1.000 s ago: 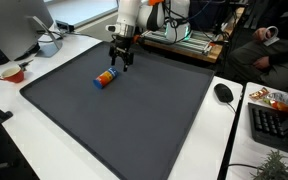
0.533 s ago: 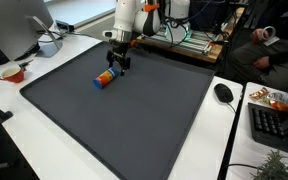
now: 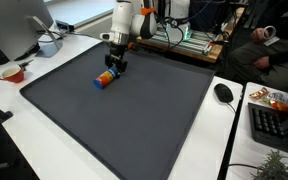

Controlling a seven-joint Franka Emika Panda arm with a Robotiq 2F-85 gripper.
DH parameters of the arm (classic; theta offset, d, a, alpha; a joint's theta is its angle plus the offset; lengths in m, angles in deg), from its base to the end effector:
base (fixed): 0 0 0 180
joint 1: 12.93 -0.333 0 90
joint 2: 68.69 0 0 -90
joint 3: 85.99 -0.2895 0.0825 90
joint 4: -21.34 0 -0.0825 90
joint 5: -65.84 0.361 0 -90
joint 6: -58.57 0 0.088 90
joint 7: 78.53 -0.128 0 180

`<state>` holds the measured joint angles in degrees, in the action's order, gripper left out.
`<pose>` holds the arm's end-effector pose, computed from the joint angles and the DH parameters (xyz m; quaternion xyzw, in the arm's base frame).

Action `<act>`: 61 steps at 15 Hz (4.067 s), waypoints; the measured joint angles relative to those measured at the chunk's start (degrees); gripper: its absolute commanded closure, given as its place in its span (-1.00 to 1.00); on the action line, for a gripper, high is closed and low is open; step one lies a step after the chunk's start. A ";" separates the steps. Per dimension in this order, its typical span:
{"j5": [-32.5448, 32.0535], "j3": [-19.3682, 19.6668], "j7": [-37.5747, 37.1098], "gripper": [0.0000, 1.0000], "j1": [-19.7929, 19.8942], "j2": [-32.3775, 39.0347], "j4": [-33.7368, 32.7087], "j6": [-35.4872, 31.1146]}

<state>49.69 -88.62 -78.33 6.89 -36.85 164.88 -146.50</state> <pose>0.4597 -0.1011 0.1154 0.9660 -0.0110 0.2581 0.0035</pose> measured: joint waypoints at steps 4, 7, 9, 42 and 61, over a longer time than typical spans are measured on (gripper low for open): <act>-0.38 0.00 0.19 0.39 0.26 0.63 -0.52 -0.34; -1.33 -0.15 0.23 0.39 0.60 0.57 -0.44 -1.97; -2.74 -0.61 0.21 0.39 1.47 0.30 -0.14 -3.53; -9.85 -0.44 0.25 -0.11 4.22 -5.70 4.31 -1.24; -6.44 -0.24 0.20 0.39 1.26 -2.57 3.09 -1.24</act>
<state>43.25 -88.86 -78.12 8.14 -39.42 167.97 -147.73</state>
